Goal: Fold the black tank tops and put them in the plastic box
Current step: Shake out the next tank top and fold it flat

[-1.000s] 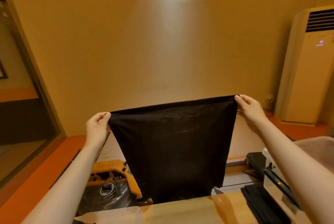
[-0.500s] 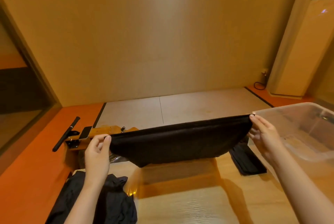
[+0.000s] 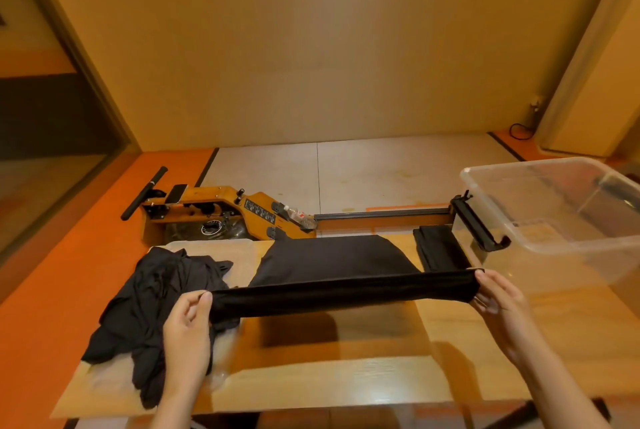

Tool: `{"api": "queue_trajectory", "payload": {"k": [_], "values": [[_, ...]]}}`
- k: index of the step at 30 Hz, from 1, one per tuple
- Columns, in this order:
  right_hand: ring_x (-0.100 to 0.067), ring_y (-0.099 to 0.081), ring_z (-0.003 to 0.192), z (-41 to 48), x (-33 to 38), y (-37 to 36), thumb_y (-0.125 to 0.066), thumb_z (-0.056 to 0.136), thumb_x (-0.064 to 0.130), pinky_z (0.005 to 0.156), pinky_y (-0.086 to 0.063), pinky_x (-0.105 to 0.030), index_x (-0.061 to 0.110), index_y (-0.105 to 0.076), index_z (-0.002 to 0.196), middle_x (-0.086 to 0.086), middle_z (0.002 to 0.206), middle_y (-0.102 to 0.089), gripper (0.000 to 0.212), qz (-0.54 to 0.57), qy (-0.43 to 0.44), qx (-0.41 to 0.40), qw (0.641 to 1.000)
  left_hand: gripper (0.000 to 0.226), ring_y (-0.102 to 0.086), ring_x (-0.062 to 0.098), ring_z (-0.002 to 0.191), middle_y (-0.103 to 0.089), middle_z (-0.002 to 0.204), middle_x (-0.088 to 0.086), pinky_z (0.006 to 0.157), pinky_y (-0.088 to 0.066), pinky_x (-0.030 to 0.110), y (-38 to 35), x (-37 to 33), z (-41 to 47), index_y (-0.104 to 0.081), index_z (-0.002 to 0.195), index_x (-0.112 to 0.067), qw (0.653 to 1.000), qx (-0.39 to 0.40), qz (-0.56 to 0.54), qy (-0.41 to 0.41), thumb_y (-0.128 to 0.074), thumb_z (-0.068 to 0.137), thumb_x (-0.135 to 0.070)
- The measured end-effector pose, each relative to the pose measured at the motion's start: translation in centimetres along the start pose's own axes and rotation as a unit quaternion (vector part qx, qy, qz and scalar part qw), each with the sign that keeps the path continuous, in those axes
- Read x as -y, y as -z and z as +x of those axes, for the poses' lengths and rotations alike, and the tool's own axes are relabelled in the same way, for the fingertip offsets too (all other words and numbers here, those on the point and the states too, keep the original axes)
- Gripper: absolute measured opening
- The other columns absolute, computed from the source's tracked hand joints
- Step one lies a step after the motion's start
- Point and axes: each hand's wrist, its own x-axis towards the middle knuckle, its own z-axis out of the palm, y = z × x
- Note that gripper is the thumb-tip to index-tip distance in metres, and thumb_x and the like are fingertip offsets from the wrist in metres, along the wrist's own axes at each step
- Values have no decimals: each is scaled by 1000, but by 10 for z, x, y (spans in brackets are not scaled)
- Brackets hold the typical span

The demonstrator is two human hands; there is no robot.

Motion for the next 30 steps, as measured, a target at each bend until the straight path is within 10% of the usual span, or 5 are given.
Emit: {"api": "queue_trajectory", "payload": {"k": [18, 26, 30], "values": [[-23, -62, 99, -94, -25, 78, -84, 29, 71, 83, -46, -33, 7, -64, 99, -9, 99, -67, 97, -38, -45, 12, 998, 18, -59, 21, 80, -63, 80, 13, 73, -44, 30, 13, 42, -122, -61, 85, -8, 999, 7, 6, 47, -51, 98, -14], [-15, -69, 85, -120, -15, 87, -72, 50, 77, 72, -46, -28, 11, -66, 95, -4, 87, -72, 79, -146, -14, 53, 988, 18, -51, 14, 79, -53, 83, 4, 69, -38, 27, 21, 45, -141, -52, 95, -7, 997, 26, 68, 15, -39, 103, -17], [-23, -64, 83, -124, -18, 89, -48, 98, 23, 64, -45, -26, 4, -61, 102, -16, 93, -66, 23, -190, -5, 57, 980, 16, -49, 14, 75, -51, 81, 5, 66, -37, 27, 23, 50, -148, -50, 95, -9, 995, 36, 95, -3, -38, 103, -17]]}}
